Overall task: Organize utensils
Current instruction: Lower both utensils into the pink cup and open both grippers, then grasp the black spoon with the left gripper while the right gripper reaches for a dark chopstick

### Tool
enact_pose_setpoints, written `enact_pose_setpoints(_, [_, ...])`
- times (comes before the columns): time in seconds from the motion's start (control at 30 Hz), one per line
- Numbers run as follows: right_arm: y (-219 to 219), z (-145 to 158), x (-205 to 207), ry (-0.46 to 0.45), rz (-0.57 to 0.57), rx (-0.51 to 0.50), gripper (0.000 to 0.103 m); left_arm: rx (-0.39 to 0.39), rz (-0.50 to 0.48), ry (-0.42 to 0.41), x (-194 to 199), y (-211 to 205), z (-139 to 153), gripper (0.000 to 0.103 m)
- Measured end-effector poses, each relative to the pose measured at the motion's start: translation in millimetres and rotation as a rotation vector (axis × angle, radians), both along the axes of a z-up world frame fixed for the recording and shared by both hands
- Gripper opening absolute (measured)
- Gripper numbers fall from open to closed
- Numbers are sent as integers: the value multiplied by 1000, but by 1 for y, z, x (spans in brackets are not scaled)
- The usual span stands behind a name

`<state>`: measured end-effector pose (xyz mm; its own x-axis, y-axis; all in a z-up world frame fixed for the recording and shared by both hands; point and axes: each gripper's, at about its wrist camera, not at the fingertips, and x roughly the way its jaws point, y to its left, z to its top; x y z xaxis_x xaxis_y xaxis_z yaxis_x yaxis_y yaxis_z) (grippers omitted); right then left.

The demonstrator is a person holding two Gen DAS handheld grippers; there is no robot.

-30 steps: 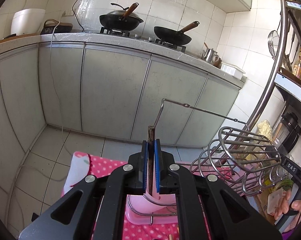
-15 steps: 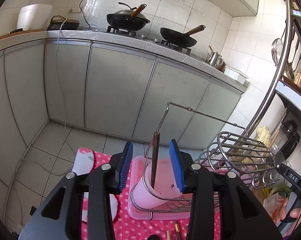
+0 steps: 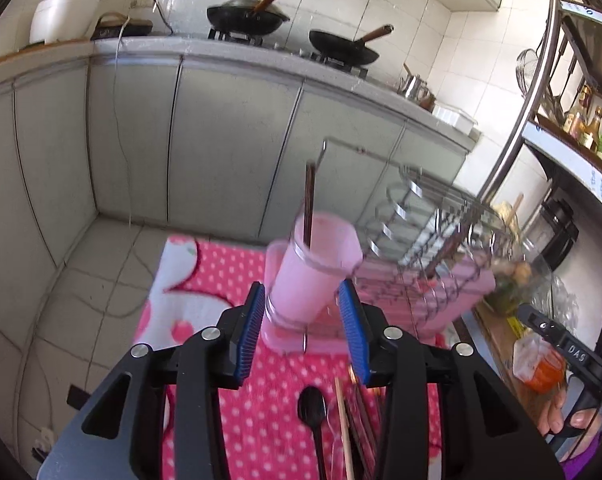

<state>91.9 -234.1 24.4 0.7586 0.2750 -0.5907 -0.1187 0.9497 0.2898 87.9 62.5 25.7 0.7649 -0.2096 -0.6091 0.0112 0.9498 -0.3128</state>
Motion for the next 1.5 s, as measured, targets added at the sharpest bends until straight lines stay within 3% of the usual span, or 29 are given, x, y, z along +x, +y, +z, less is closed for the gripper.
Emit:
enact_pose_setpoints(0.2, [23,-46,-12,158,78,16,40,12,-68,147,-10,-12,-42,39])
enact_pose_setpoints(0.43, [31,-92,-15,338,129,107,33,3,-155,353,-7,-34,-93,38])
enact_pose_setpoints(0.63, [31,-106,-15,404,149,166,29,-15,-192,497,10,-49,-126,27])
enact_pose_setpoints(0.83, [32,-111,-7,436,164,194,28,5,-192,565,22,-60,-147,24])
enact_pose_setpoints(0.93, [36,-116,-1,463,179,210,27,8,-183,583,27,-65,-154,14])
enact_pose_setpoints(1.07, [41,-124,8,499,187,230,27,-13,-168,567,26,-60,-153,9])
enact_pose_setpoints(1.3, [54,-141,30,574,189,233,27,14,-153,543,15,-35,-136,8])
enact_pose_setpoints(1.5, [68,-156,48,613,177,190,27,24,-150,595,18,-27,-145,8])
